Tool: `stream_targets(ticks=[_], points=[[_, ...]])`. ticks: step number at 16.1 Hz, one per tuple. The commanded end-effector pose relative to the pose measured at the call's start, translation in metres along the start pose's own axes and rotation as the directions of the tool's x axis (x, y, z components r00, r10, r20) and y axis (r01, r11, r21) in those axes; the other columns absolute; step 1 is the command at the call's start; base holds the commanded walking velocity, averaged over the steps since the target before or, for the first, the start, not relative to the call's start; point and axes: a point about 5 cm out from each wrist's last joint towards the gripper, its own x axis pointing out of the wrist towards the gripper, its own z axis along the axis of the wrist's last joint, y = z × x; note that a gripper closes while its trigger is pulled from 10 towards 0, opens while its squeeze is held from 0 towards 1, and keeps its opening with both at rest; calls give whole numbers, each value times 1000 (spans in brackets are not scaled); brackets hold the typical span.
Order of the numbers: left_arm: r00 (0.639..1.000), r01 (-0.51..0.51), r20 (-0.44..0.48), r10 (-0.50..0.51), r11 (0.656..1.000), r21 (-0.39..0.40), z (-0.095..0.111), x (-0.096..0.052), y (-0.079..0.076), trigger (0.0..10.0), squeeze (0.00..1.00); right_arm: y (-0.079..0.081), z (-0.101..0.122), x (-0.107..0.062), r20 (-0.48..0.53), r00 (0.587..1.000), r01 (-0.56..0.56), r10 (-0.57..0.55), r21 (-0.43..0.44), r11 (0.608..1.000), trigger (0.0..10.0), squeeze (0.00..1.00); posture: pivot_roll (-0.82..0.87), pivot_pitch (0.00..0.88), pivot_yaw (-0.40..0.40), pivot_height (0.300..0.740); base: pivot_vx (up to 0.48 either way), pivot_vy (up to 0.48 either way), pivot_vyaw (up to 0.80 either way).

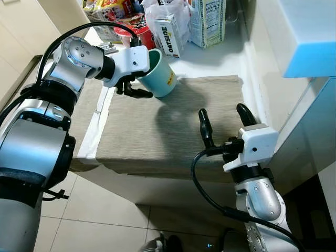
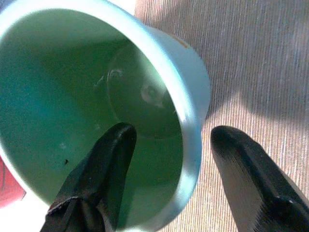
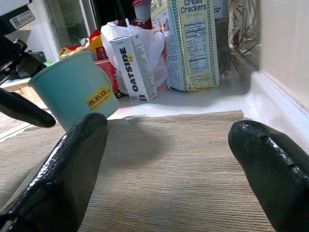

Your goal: Setting the table

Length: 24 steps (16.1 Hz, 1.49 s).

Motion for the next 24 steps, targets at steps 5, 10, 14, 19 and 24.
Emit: stream_targets(ticks=[5, 10, 14, 19, 24], points=[[999, 5, -42, -6, 999, -32, -13, -7, -3, 0, 0, -5, -39, -15, -229, 972, 63, -55, 26, 998, 10000, 0, -231, 207, 283, 740, 0, 0, 0], [1000, 11, -13, -11, 1000, 24, -17, -6, -9, 0, 0, -6, -41, -13, -231, 972, 59, -51, 30, 998, 10000, 0, -222, 201, 274, 740, 0, 0, 0], [1000, 5, 17, -5, 1000, -7, -21, -3, -13, 0, 0, -5, -42, -10, -233, 971, 55, -45, 34, 998, 10000, 0, -218, 196, 271, 740, 0, 0, 0], [993, -85, 82, 85, 996, -1, -16, -7, -8, 0, 0, -6, -43, -6, -230, 973, 41, -32, 34, 999, 10000, 0, -214, 183, 250, 740, 0, 0, 0], [976, -170, 141, 169, 985, 1, -11, -17, 0, 0, 0, -8, -46, -2, -230, 973, 29, -20, 33, 999, 10000, 0, -206, 163, 229, 740, 0, 0, 0]])
